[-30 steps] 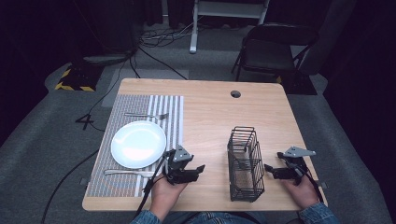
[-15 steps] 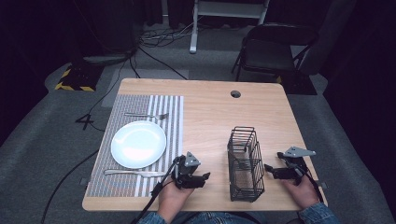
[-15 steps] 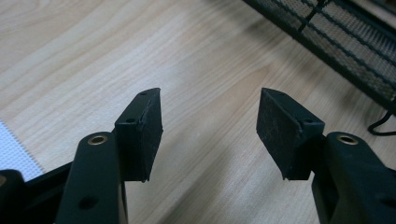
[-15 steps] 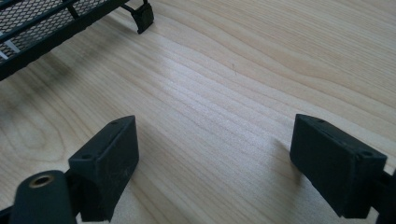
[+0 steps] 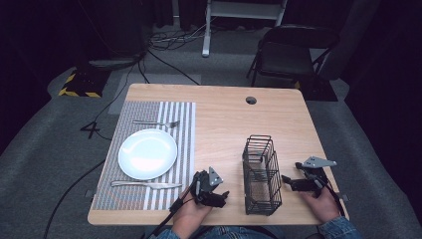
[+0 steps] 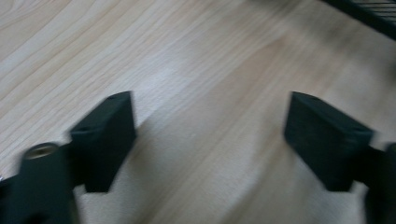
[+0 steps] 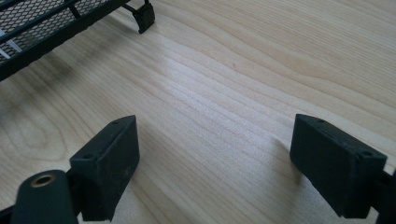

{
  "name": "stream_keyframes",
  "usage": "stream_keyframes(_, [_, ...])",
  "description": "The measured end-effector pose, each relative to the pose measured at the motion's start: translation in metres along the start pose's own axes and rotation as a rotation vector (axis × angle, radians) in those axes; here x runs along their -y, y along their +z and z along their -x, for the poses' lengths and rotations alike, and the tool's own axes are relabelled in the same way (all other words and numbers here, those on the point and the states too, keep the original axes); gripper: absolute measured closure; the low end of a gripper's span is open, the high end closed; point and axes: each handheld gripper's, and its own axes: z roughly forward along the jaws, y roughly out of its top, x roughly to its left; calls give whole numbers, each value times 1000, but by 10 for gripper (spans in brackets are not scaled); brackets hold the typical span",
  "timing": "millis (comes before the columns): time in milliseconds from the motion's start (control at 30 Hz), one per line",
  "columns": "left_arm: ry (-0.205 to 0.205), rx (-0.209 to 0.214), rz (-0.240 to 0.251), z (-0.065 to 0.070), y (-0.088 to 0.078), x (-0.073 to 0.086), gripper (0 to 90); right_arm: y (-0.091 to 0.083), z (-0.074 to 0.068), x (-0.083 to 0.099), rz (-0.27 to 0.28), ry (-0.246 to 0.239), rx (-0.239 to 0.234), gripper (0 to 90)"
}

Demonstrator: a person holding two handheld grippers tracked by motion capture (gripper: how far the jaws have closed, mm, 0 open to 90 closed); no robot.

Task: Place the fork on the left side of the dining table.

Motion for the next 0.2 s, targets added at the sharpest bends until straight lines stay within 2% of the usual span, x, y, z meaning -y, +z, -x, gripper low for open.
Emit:
stream_keyframes(67, [-22,-19,-13,0,2,-1,41,0,0,0,0,0,0,159])
stream_keyframes(200, [-25,-22,-14,0,2,-1,33,0,0,0,-1,1,0,159])
